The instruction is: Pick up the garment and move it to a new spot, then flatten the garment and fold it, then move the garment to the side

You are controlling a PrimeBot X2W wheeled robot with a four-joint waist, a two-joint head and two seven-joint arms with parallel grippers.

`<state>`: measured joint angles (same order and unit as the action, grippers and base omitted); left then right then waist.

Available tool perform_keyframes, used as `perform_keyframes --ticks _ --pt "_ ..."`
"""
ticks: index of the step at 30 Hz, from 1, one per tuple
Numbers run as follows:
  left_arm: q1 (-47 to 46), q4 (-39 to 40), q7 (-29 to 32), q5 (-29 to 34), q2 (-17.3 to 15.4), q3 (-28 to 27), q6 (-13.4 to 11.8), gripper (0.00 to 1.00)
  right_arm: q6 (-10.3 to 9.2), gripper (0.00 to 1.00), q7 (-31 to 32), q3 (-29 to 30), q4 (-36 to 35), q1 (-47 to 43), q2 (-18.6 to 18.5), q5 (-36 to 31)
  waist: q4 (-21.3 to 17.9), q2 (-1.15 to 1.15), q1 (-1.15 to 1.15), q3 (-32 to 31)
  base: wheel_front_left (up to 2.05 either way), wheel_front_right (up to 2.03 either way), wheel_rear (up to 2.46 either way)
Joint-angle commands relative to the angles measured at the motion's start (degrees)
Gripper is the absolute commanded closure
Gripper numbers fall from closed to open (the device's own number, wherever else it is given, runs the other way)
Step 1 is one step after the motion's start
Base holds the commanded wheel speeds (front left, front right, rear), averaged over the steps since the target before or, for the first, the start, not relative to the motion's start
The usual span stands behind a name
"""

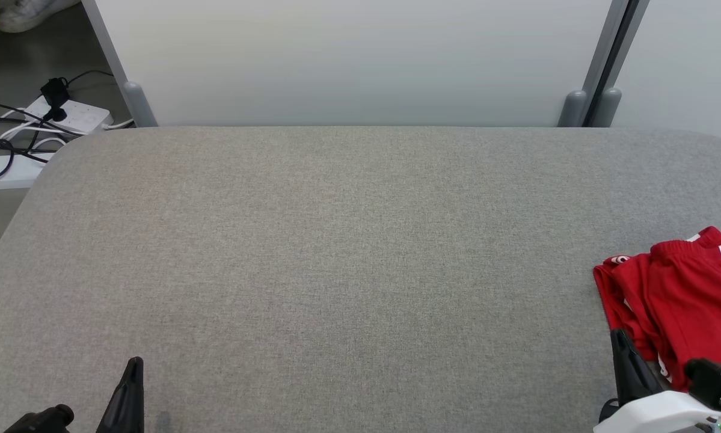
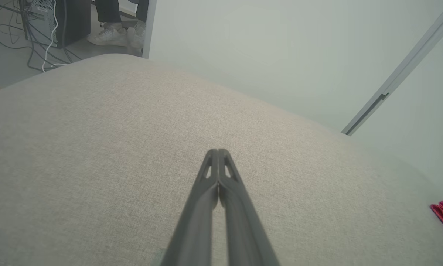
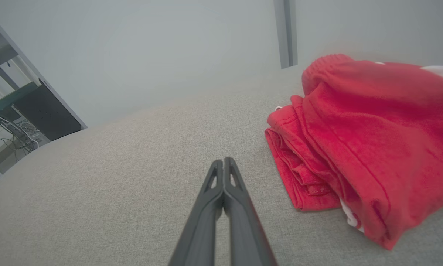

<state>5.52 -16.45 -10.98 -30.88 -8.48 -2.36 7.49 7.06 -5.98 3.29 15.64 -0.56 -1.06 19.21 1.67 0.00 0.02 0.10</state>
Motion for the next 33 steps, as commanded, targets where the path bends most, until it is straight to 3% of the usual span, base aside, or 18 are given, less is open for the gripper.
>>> perform_keyframes --ticks 1,33 --pt "-2.64 1.58 0.49 -1.55 -0.83 -0.92 0.00 1.00 0.08 1.00 0.47 0.23 -1.59 2.13 -0.74 1.95 -0.02 0.00 -0.01 0.00 0.00 0.00 0.00" --pt "-5.36 1.83 5.60 -19.49 1.10 -1.90 0.00 1.00 0.18 1.00 4.06 1.11 -1.61 3.51 -1.06 23.29 -0.52 0.00 -0.02 0.03 0.00 0.00 0.00"
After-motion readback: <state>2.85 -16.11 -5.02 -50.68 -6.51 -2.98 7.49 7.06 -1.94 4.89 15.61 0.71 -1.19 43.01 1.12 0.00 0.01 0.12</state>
